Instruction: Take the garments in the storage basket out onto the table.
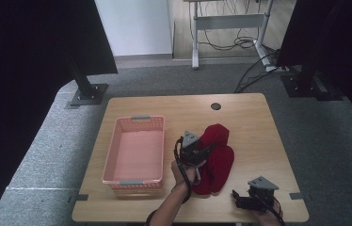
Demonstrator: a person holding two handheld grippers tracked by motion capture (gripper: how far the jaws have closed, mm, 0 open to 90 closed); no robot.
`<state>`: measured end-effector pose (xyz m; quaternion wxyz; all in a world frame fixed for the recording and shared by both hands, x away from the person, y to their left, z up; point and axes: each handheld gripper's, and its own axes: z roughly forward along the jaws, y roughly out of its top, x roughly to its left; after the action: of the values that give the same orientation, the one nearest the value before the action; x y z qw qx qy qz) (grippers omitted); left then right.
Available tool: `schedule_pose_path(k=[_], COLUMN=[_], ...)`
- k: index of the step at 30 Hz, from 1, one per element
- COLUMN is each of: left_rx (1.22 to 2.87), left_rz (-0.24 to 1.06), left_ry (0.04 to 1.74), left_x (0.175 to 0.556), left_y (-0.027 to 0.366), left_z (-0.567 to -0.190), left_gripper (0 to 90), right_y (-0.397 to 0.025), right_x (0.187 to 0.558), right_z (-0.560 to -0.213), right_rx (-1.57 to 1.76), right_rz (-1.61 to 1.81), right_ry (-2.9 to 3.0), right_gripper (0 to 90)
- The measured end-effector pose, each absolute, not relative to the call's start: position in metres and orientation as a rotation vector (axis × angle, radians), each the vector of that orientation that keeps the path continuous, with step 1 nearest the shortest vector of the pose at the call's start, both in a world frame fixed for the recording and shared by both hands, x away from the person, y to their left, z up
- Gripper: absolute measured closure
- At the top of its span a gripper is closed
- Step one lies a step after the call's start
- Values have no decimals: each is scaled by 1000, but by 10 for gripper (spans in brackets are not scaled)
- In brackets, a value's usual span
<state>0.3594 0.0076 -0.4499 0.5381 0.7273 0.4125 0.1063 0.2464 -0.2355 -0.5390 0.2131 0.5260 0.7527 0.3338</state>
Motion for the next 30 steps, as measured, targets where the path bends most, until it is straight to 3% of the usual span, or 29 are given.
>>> schedule_pose_path(k=[5,10,23,27,30], left_rx=[1767,1766,1792,1795,1821], left_rz=[271,203,197,174,155], left_ry=[967,996,985,976,959], left_x=[354,354,354,355,354], left_y=[5,6,7,8,6], left_z=[-459,-474,-477,-476,-476], left_gripper=[706,693,658,603,408], right_y=[-235,-235,-235,-235,-235], right_x=[246,246,246,246,246], right_z=[-539,-539,-539,-539,-539], right_rx=[1461,1462,1463,1463,1463], right_rz=[927,926,927,927,927], right_ry=[2089,2090,2090,2090,2090], right_gripper=[28,28,28,28,28])
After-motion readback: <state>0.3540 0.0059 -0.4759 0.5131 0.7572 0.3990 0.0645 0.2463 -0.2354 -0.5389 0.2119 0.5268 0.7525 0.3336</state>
